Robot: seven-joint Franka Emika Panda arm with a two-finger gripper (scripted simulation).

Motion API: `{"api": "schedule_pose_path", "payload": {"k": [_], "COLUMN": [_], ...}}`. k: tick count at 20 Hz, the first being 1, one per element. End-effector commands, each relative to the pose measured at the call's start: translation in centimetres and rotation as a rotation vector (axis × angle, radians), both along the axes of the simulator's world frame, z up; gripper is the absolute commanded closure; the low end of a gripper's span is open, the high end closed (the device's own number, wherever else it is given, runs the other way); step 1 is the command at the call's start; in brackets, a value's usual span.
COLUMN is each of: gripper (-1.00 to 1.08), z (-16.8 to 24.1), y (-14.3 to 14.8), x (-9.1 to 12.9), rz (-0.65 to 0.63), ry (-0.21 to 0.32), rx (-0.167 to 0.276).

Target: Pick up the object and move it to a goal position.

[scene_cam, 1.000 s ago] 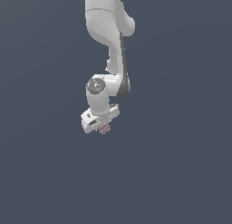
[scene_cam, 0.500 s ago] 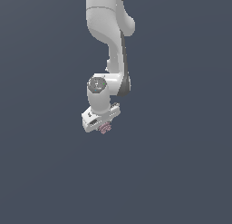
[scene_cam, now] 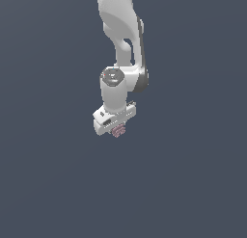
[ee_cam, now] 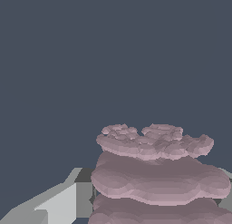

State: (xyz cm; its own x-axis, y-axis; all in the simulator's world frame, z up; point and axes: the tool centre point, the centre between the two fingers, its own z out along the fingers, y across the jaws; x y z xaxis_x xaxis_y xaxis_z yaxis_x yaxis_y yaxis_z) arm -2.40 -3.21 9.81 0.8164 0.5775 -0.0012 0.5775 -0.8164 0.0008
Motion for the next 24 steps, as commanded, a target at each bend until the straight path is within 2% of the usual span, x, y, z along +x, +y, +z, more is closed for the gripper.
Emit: {"api": "schedule_pose_path", "payload": {"k": [1,24], "gripper": [1.08,1.08], "z": [2.2,25.7], "y": [1.5,17.5], "x": [0.0,0.8], "rz": [0.001,0.002], "ry": [-0.001,0.000], "rx": [0.000,0.000]}}
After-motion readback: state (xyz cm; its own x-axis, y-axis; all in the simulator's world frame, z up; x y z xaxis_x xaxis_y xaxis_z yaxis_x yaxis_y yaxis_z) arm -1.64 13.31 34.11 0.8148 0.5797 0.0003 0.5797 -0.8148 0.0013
